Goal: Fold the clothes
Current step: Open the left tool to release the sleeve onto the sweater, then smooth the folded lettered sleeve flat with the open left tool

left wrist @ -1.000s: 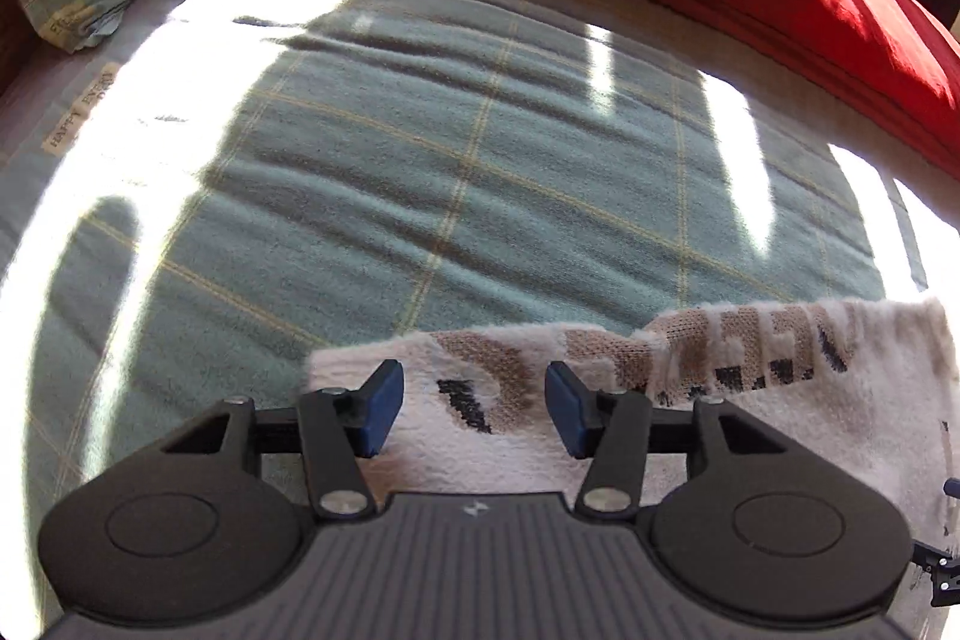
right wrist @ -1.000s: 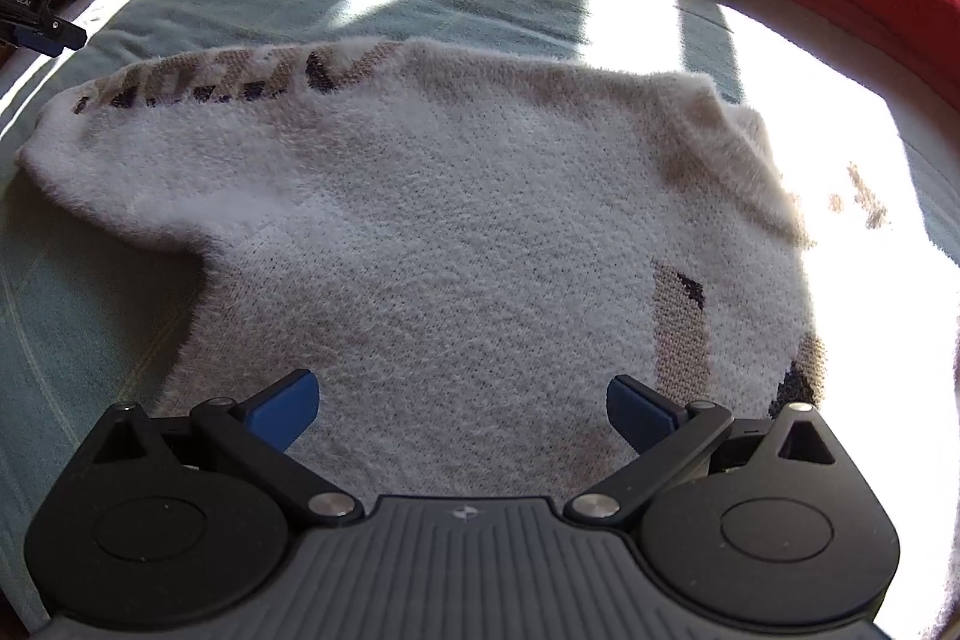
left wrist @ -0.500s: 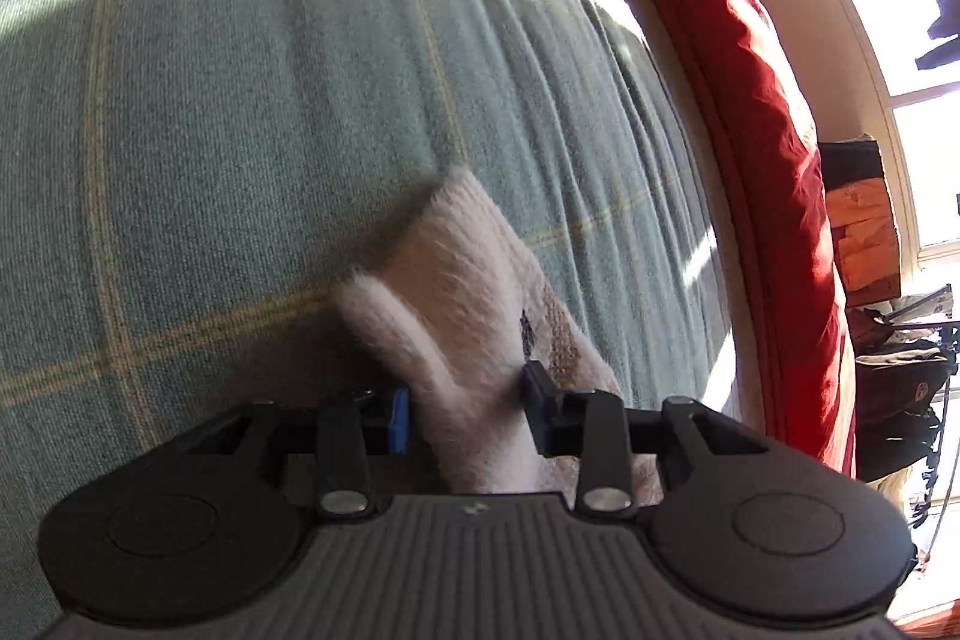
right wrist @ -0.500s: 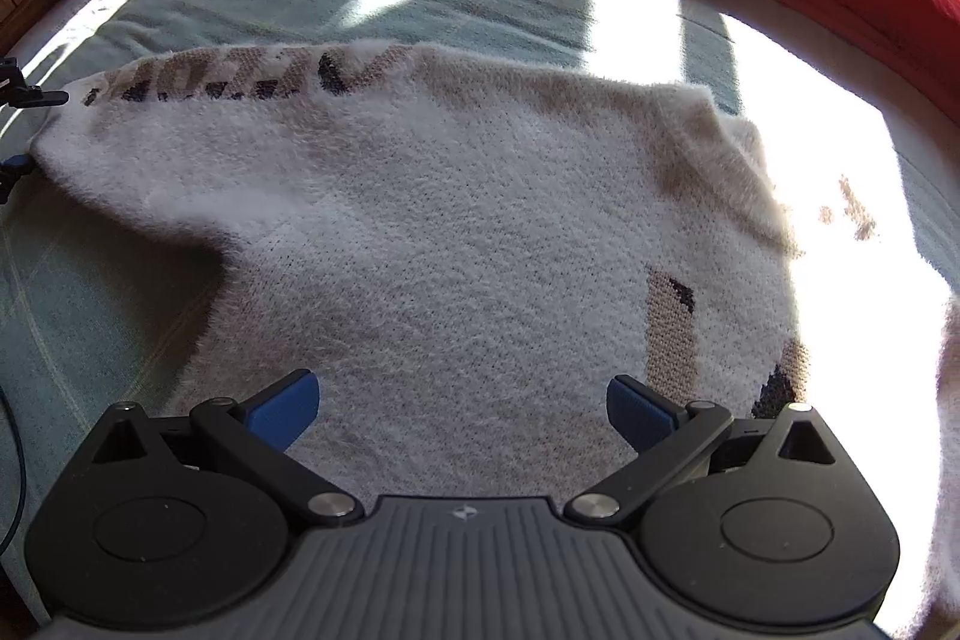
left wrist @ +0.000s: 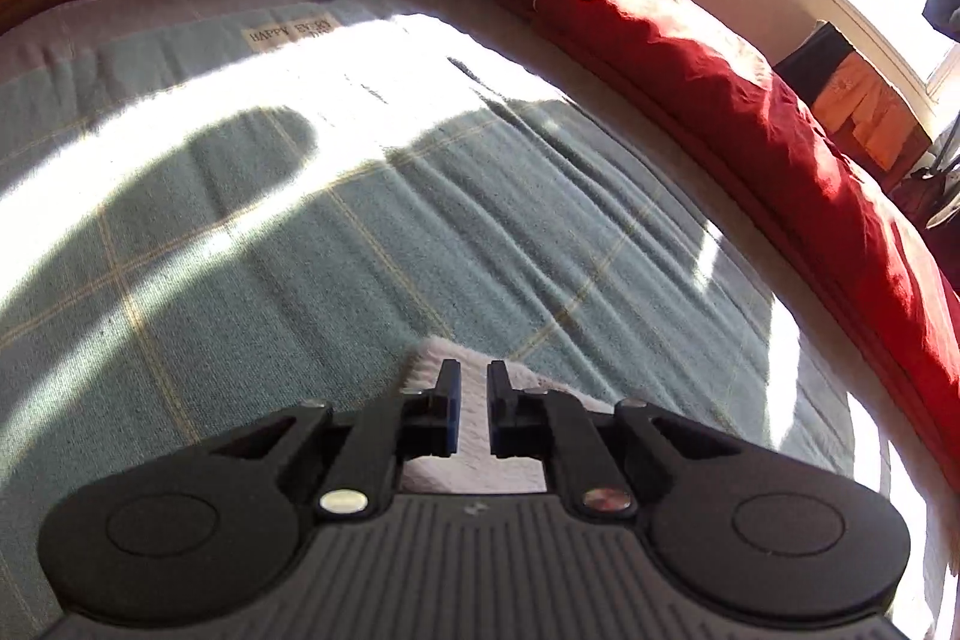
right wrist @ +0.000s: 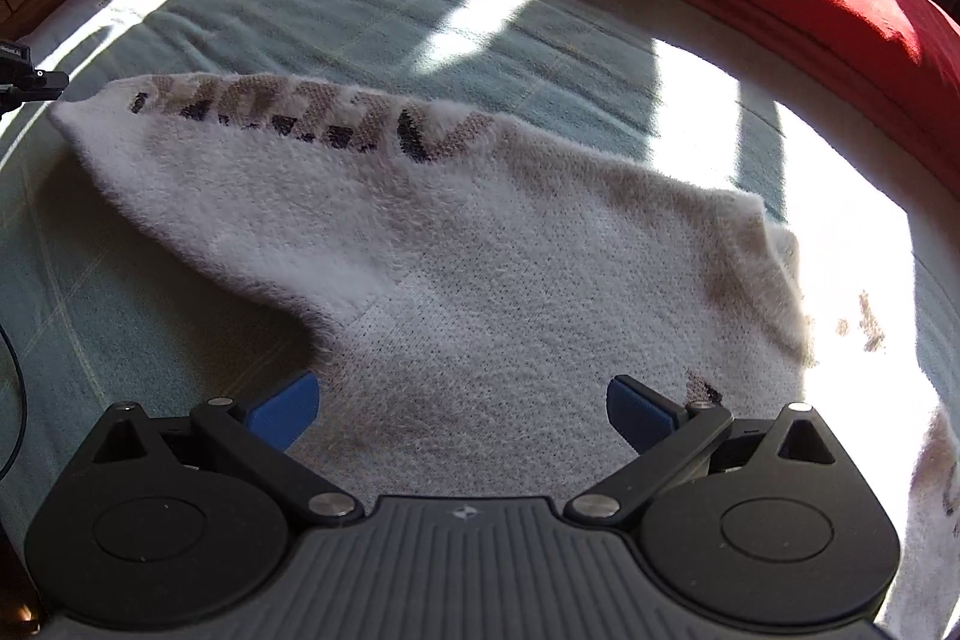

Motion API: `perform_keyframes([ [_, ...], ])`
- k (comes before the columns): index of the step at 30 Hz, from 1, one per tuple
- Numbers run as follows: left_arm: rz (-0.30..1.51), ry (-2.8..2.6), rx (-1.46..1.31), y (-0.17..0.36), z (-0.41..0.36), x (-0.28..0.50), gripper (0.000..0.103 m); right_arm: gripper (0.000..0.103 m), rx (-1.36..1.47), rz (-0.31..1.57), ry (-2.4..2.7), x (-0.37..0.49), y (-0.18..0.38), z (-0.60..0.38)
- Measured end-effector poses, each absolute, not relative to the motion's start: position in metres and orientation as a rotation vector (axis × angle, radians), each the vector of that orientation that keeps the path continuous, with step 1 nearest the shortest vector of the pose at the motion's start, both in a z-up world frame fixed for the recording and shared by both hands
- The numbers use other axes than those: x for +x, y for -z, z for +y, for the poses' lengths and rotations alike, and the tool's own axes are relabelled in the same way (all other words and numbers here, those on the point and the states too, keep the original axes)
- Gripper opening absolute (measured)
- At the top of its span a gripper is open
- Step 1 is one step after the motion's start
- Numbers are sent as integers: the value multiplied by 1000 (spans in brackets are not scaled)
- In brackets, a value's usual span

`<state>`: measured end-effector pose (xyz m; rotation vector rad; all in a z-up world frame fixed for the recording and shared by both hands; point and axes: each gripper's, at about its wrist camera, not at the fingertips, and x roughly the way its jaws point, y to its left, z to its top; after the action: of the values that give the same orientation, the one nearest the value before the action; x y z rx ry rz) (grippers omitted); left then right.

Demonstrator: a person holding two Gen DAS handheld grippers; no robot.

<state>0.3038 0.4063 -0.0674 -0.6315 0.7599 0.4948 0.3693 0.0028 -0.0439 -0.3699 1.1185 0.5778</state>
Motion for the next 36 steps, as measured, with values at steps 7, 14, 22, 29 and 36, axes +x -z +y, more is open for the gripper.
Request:
perform_keyframes([
  [7,823,-119,-680,96,354,365,40,103,-391,1161,-639,359,50,32],
  [14,898,-8,-745,144,324,404,40,103,-385,1207,-633,356,55,40],
  [22,828,-214,-882,151,396,339,29,103,-357,1225,-626,360,63,39],
  [29,785,-145,-780,108,362,325,45,103,-296,1195,-653,367,62,31],
  [36,917,-127,-636,125,318,337,54,103,-168,1172,-790,369,63,32],
])
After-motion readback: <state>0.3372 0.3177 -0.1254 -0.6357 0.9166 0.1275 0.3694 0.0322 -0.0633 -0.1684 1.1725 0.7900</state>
